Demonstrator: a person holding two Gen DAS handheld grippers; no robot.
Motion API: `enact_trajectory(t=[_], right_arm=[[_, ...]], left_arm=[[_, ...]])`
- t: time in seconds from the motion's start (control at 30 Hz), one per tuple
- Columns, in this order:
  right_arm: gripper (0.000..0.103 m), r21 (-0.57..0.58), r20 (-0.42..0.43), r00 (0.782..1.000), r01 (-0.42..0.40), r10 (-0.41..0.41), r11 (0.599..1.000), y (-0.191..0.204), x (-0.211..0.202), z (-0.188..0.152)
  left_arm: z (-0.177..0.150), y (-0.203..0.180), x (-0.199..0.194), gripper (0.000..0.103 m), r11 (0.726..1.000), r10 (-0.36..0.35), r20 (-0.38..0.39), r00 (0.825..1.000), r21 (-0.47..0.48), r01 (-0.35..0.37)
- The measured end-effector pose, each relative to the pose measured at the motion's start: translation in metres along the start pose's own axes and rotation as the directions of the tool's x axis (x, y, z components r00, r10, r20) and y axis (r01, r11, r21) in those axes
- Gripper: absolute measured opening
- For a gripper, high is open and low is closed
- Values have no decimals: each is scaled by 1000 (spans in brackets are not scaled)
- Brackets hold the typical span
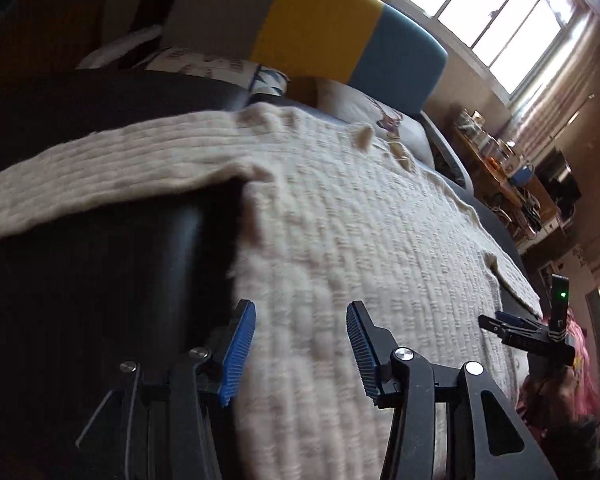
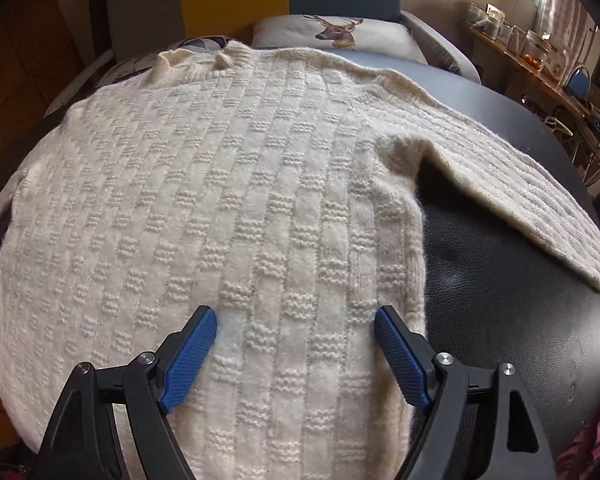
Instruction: Fold clothes
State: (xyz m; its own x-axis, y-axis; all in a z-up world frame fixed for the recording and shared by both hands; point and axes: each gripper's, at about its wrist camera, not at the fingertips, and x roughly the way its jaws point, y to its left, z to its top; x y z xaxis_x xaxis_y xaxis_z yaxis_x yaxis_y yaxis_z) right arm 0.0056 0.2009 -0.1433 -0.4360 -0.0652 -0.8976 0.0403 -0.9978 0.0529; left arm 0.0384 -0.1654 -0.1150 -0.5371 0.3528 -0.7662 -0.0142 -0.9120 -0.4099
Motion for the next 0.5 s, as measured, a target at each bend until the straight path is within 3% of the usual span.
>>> enact_trajectory(t=[0.13, 0.23, 0.4, 0.43, 0.47, 0.5], right_arm=[[83, -61, 26, 996, -80, 81, 995, 37, -14, -5], [83, -94, 8, 992, -124, 125, 988, 61, -10, -8], [83, -147, -19, 995, -98, 96, 984, 83, 1, -14], [84, -157, -15, 996, -86, 85, 984, 83, 3, -15], [84, -166, -11, 997, -75, 74, 983, 83, 4, -15], [85, -165, -4, 998, -69, 70, 984, 82, 5, -16]], left_arm=[[-39, 34, -18, 49, 997, -47, -36, 998, -57, 45], [-59, 33, -13, 49, 993, -97, -72, 993, -73, 92], [-70, 17, -7, 48, 988, -136, -67, 988, -78, 131], [-70, 13, -5, 37, 988, -137, -68, 988, -78, 132], [-69, 8, -2, 9, 993, -104, -72, 992, -60, 100], [-69, 4, 0, 10, 997, -68, -73, 995, -41, 65]])
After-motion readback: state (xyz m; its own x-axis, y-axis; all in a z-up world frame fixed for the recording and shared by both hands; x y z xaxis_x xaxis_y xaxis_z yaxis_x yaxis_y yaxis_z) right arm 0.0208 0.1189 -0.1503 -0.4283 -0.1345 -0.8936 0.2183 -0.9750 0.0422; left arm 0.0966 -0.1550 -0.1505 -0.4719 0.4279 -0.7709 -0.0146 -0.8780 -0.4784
